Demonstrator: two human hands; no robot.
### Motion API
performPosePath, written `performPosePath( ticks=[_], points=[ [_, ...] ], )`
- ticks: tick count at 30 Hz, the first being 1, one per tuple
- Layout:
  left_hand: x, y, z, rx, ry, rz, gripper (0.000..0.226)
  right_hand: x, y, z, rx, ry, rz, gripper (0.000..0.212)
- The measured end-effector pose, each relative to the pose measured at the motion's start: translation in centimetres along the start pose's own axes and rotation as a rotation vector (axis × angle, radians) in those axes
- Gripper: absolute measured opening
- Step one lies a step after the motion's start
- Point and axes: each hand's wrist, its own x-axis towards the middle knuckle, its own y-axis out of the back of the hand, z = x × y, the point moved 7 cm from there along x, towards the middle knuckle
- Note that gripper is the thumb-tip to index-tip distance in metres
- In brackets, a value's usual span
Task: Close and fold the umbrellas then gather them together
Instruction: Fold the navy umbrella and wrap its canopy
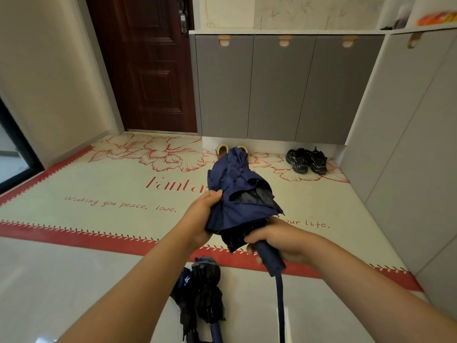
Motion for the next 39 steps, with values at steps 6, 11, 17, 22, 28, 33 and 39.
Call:
performPosePath(
  ticks=[6, 11, 17, 22, 28, 33, 39],
  points=[
    [0.3, -0.1, 0.9, 0.133, -0.084, 0.18, 0.028, -0.8, 2.6, -3.0, -0.183, 0.371, 0.157, 0.104],
    [0.1, 0.6, 1.6, 0.224, -0.15, 0.32, 0.026, -3.2, 2.2, -5.4, -0.326, 0.698, 0.229, 0.097],
    [-0.4, -0.6, 0.9, 0.172, -0.107, 0.27, 0.022, -1.3, 1.9, -3.5, -0.481, 0.516, 0.347, 0.116],
    [-0.7, -1.8, 1.0, 0.132, -0.099, 0.231, 0.021, 0.1, 2.7, -2.4, -0.639, 0.358, 0.418, 0.154],
    [-1.4, -3.3, 1.6, 0.092, -0.119, 0.13, 0.022, 1.2, 2.5, -0.7, -0.565, 0.407, 0.573, 0.133],
    [-2.0, -2.2, 3.6, 0.248, -0.077, -0.003, 0.023, 0.8, 3.9, -1.5, -0.542, 0.464, 0.648, 0.108],
    [-2.0, 1.3, 5.1, 0.63, -0.133, 0.058, 0.026, 0.8, 5.1, -1.6, -0.547, 0.434, 0.64, 0.114]
  ],
)
